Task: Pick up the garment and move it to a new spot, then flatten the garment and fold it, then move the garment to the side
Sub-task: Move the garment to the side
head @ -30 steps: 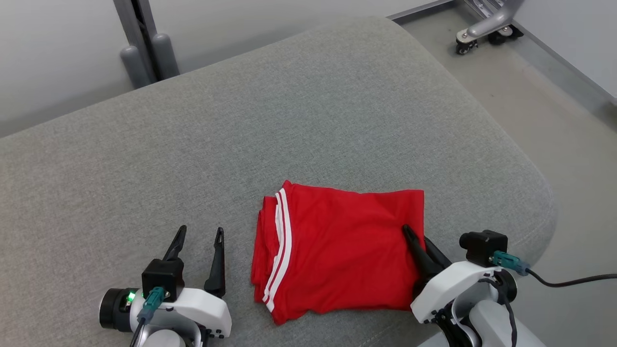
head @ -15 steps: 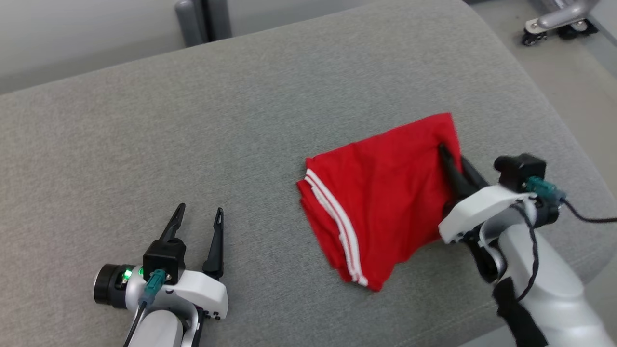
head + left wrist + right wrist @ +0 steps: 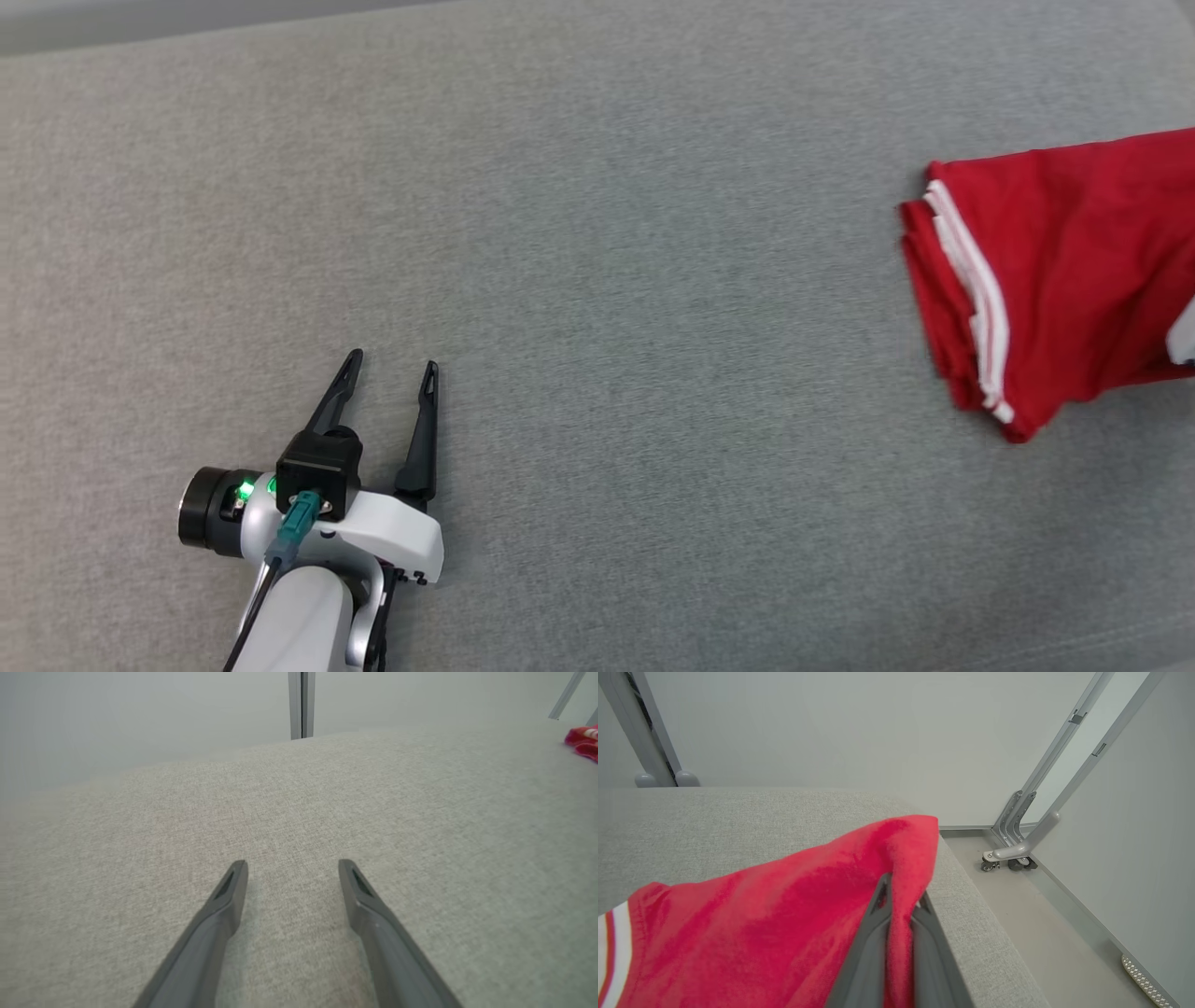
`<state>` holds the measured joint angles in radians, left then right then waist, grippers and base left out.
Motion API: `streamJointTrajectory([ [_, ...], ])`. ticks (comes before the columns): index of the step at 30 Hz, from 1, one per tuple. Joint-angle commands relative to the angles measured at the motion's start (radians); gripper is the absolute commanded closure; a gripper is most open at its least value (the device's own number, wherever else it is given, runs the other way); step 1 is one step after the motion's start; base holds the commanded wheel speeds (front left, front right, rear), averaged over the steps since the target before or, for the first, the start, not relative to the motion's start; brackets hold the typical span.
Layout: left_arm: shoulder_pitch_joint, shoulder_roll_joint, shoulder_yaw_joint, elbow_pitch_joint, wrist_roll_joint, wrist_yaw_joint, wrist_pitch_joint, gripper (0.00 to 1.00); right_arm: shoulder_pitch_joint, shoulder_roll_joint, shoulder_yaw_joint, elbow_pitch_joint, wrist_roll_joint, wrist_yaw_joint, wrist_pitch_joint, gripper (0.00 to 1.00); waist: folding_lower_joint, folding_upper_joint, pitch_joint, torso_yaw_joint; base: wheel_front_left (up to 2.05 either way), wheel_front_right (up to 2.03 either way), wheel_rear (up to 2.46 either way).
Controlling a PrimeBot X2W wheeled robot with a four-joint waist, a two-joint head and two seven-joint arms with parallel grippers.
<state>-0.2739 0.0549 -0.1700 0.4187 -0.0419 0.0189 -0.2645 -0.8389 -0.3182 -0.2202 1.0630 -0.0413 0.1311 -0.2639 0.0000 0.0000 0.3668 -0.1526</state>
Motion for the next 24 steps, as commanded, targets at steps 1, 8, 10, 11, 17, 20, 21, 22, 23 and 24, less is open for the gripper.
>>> streamJointTrajectory([
  [1,-0.01,0.007,0.004,0.001,0.009,0.002,0.001,0.0,-0.015,-0.022,-0.035,0.01,-0.037,-0.001,-0.001,1.0,0.0,0.0,0.016,0.019,0.0,0.0,0.0],
  [8,-0.021,0.006,-0.002,-0.001,0.008,-0.003,0.001,0.0,-0.034,-0.074,-0.22,0.004,-0.225,-0.001,-0.001,0.67,0.0,0.0,0.032,0.049,0.0,0.0,0.0],
  [10,-0.02,0.006,0.0,0.0,0.008,-0.003,0.001,0.0,-0.025,-0.068,-0.274,-0.023,-0.286,-0.001,-0.001,0.0,0.0,0.0,0.031,0.052,0.0,0.0,0.0],
  [11,-0.02,0.006,0.0,0.0,0.008,-0.003,0.001,0.0,-0.025,-0.068,-0.274,-0.023,-0.286,-0.001,-0.001,0.0,0.0,0.0,0.031,0.052,0.0,0.0,0.0],
  [17,-0.017,0.004,0.005,0.004,0.005,0.0,0.001,0.0,-0.04,-0.004,-0.417,-0.137,-0.419,-0.001,-0.001,0.0,0.0,0.0,0.025,0.059,0.0,0.0,0.0],
  [20,-0.013,0.002,0.007,0.004,-0.001,0.005,0.001,0.0,-0.048,0.057,-0.414,-0.196,-0.429,-0.001,0.0,0.0,0.0,0.0,0.015,0.06,0.0,0.0,0.0],
  [21,-0.012,0.002,0.007,0.003,-0.003,0.008,0.0,0.0,-0.048,0.079,-0.399,-0.221,-0.413,-0.001,-0.001,0.0,0.0,0.0,0.01,0.06,0.0,0.0,0.0],
  [22,-0.01,0.001,0.007,0.003,-0.004,0.008,0.0,0.0,-0.044,0.099,-0.375,-0.244,-0.398,-0.001,0.0,0.0,0.0,0.0,0.005,0.061,0.0,0.0,0.0],
  [23,-0.007,0.001,0.008,0.002,-0.006,0.01,0.0,0.0,-0.032,0.119,-0.347,-0.264,-0.375,-0.001,0.0,0.0,0.0,0.0,-0.001,0.061,0.0,0.0,0.0],
  [24,-0.005,0.0,0.008,0.003,-0.01,0.011,0.0,0.0,-0.023,0.137,-0.325,-0.289,-0.34,-0.001,0.0,0.0,0.0,0.0,-0.007,0.062,0.0,0.0,0.0],
])
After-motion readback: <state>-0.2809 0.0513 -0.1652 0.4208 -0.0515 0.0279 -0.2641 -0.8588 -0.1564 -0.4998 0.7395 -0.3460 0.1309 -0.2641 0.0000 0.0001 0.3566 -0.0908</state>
